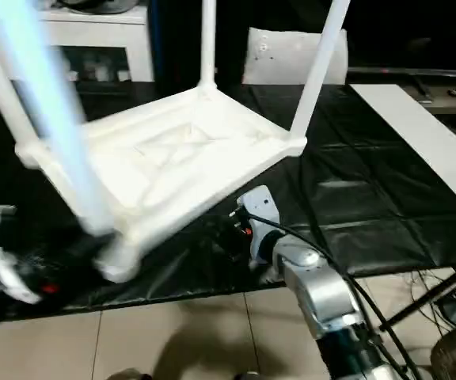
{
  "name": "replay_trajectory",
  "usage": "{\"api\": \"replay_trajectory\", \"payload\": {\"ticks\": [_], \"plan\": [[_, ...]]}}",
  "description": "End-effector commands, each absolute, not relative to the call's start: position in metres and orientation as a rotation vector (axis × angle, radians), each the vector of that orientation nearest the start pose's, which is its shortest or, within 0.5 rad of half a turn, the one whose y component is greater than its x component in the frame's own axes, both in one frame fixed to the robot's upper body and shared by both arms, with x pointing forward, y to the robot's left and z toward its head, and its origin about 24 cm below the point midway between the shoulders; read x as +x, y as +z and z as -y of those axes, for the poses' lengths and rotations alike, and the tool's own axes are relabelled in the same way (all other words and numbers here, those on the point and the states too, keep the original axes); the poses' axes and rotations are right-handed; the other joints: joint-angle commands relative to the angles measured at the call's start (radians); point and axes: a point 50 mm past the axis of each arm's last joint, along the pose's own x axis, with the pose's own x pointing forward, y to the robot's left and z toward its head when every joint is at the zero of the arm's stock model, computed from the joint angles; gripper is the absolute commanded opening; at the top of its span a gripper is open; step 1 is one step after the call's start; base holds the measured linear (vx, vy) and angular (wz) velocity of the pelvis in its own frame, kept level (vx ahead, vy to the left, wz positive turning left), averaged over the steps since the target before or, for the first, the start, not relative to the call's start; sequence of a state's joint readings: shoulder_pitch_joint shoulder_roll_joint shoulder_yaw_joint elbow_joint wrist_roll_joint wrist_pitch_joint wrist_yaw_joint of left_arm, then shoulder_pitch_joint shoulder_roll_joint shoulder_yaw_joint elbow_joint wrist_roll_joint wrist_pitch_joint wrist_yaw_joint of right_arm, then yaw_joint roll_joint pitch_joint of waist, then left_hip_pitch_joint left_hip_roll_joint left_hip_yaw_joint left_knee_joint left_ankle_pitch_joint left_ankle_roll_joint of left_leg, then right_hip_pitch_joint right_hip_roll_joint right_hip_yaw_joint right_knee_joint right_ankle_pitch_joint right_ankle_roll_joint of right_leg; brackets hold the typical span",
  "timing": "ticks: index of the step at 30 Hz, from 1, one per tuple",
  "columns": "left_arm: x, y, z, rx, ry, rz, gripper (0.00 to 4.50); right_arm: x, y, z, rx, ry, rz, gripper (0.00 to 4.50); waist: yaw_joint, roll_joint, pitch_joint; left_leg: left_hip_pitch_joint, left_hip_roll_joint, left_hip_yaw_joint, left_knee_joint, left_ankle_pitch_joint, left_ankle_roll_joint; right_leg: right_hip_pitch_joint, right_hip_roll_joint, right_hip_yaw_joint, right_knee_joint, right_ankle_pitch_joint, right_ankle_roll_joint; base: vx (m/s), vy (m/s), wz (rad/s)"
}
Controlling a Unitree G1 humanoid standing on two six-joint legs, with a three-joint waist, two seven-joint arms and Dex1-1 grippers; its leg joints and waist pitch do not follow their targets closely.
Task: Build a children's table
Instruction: Rotate table base
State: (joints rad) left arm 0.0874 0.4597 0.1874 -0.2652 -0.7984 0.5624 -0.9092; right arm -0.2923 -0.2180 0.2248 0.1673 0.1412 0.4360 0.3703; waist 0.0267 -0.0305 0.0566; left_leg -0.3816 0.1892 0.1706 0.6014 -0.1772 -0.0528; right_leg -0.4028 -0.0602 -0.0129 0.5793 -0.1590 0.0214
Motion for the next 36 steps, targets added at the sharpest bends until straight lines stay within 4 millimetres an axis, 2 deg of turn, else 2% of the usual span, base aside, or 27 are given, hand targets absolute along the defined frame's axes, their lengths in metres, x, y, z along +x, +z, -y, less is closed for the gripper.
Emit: {"api": "replay_trajectory", "payload": {"ticks": [1, 3, 5, 8, 11, 13, 18, 24, 28, 33, 34, 36], "plan": [[0.212, 0.097, -0.184, -0.406, -1.060, -0.156, 4.44, 0.299, 0.028, 0.118, -0.150, 0.526, -0.393, 4.50, -0.010, 0.020, -0.053, 0.028, 0.025, -0.015, -0.098, -0.478, -0.098, 0.007, -0.044, 0.022, -0.066, -0.442, -0.102, 0.000, 0.000, 0.00], [0.211, 0.103, -0.172, -0.410, -1.139, -0.165, 4.44, 0.305, 0.023, 0.116, -0.160, 0.497, -0.403, 4.50, -0.015, 0.023, -0.055, 0.029, 0.023, -0.011, -0.093, -0.451, -0.096, 0.007, -0.042, 0.023, -0.063, -0.412, -0.119, 0.000, 0.000, 0.00], [0.209, 0.106, -0.164, -0.418, -1.200, -0.177, 4.44, 0.309, 0.021, 0.114, -0.158, 0.487, -0.404, 4.50, -0.019, 0.020, -0.057, 0.030, 0.022, -0.008, -0.089, -0.429, -0.091, 0.007, -0.040, 0.024, -0.058, -0.375, -0.134, 0.000, 0.000, 0.00], [0.209, 0.109, -0.158, -0.425, -1.239, -0.181, 4.44, 0.312, 0.021, 0.111, -0.154, 0.487, -0.398, 4.50, -0.025, 0.019, -0.063, 0.021, 0.020, -0.001, -0.081, -0.340, -0.077, 0.018, -0.037, 0.027, -0.044, -0.267, -0.158, 0.000, 0.000, 0.00], [0.210, 0.115, -0.144, -0.435, -1.306, -0.168, 4.44, 0.313, 0.020, 0.098, -0.137, 0.537, -0.386, 4.50, -0.026, 0.018, -0.065, 0.018, 0.020, 0.001, -0.080, -0.305, -0.069, 0.024, -0.037, 0.026, -0.040, -0.238, -0.167, 0.000, 0.000, 0.00], [0.213, 0.118, -0.135, -0.451, -1.338, -0.154, 4.44, 0.313, 0.019, 0.086, -0.131, 0.585, -0.373, 4.50, -0.028, 0.019, -0.064, 0.017, 0.021, 0.001, -0.079, -0.310, -0.073, 0.025, -0.037, 0.025, -0.040, -0.261, -0.169, 0.000, 0.000, 0.00], [0.216, 0.121, -0.126, -0.457, -1.370, -0.149, 4.44, 0.314, 0.020, 0.072, -0.119, 0.642, -0.350, 4.50, -0.045, 0.015, -0.062, 0.016, 0.020, -0.003, -0.079, -0.356, -0.074, 0.023, -0.035, 0.022, -0.043, -0.330, -0.162, 0.000, 0.000, 0.00], [0.221, 0.126, -0.110, -0.480, -1.414, -0.125, 4.44, 0.310, 0.020, 0.053, -0.118, 0.743, -0.329, 4.50, -0.050, 0.014, -0.063, 0.017, 0.021, -0.002, -0.076, -0.353, -0.069, 0.021, -0.035, 0.022, -0.044, -0.332, -0.169, 0.000, 0.000, 0.00], [0.224, 0.127, -0.106, -0.475, -1.425, -0.114, 4.44, 0.309, 0.019, 0.049, -0.120, 0.757, -0.328, 4.50, -0.051, 0.016, -0.063, 0.018, 0.021, -0.002, -0.075, -0.358, -0.067, 0.020, -0.034, 0.022, -0.045, -0.335, -0.171, 0.000, 0.000, 0.00], [0.231, 0.131, -0.099, -0.460, -1.451, -0.093, 4.44, 0.311, 0.019, 0.045, -0.109, 0.767, -0.323, 4.50, -0.055, 0.015, -0.063, 0.019, 0.020, -0.003, -0.073, -0.378, -0.067, 0.018, -0.035, 0.021, -0.046, -0.357, -0.172, 0.000, 0.000, 0.00], [0.234, 0.132, -0.097, -0.455, -1.459, -0.087, 4.44, 0.311, 0.018, 0.044, -0.108, 0.772, -0.321, 4.50, -0.055, 0.012, -0.063, 0.016, 0.020, -0.003, -0.073, -0.374, -0.066, 0.020, -0.035, 0.021, -0.047, -0.364, -0.169, 0.000, 0.000, 0.00], [0.238, 0.135, -0.093, -0.449, -1.472, -0.073, 4.44, 0.312, 0.018, 0.041, -0.108, 0.782, -0.317, 4.50, -0.055, 0.013, -0.063, 0.019, 0.021, -0.004, -0.072, -0.379, -0.067, 0.017, -0.036, 0.021, -0.048, -0.375, -0.170, 0.000, 0.000, 0.00]]}}
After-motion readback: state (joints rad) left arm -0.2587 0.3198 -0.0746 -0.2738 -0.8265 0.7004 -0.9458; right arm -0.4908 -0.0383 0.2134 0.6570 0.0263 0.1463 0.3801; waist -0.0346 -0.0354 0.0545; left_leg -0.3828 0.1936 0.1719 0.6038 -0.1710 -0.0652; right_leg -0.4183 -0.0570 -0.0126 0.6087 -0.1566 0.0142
